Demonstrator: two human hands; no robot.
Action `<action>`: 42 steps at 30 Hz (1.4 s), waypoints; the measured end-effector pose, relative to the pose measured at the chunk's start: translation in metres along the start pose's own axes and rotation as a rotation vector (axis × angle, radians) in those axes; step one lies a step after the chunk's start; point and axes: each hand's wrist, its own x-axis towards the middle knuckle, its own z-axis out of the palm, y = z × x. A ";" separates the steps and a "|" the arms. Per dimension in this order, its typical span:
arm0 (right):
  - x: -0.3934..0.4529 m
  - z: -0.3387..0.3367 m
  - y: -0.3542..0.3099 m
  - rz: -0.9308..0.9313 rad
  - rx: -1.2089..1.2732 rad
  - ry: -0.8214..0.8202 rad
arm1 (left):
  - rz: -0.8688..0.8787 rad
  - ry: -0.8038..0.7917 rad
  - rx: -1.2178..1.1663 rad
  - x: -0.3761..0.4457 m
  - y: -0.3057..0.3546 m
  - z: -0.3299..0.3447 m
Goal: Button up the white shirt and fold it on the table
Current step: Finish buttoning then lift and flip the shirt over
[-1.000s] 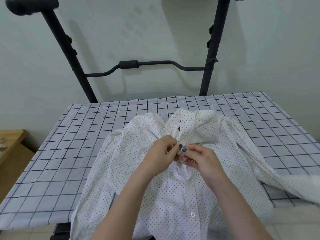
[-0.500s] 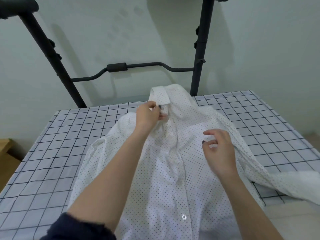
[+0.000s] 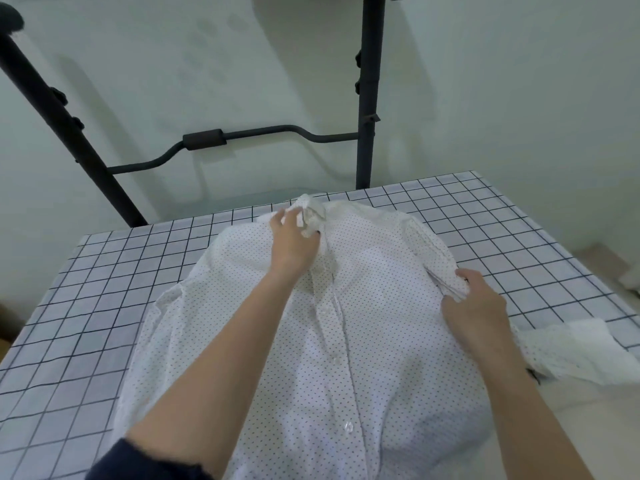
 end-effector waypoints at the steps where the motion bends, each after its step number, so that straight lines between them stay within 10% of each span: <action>1: -0.001 0.001 -0.002 -0.020 0.035 0.021 | 0.041 -0.019 0.027 -0.012 -0.001 0.005; 6: -0.016 0.004 -0.030 -0.228 0.161 0.100 | 0.153 -0.290 -0.070 -0.063 0.000 0.028; 12: -0.039 0.004 -0.081 -0.528 0.195 -0.225 | 0.071 -0.627 -0.216 -0.090 -0.002 0.048; 27: -0.029 0.006 -0.001 -0.238 -0.189 0.095 | 0.041 -0.595 -0.093 -0.105 -0.029 0.047; 33: -0.059 -0.016 -0.064 -0.437 0.337 -0.174 | 0.097 -0.733 -0.188 -0.122 -0.025 0.036; 42: -0.054 -0.008 -0.070 0.108 1.216 -0.369 | 0.011 -0.652 -0.538 -0.124 -0.041 -0.012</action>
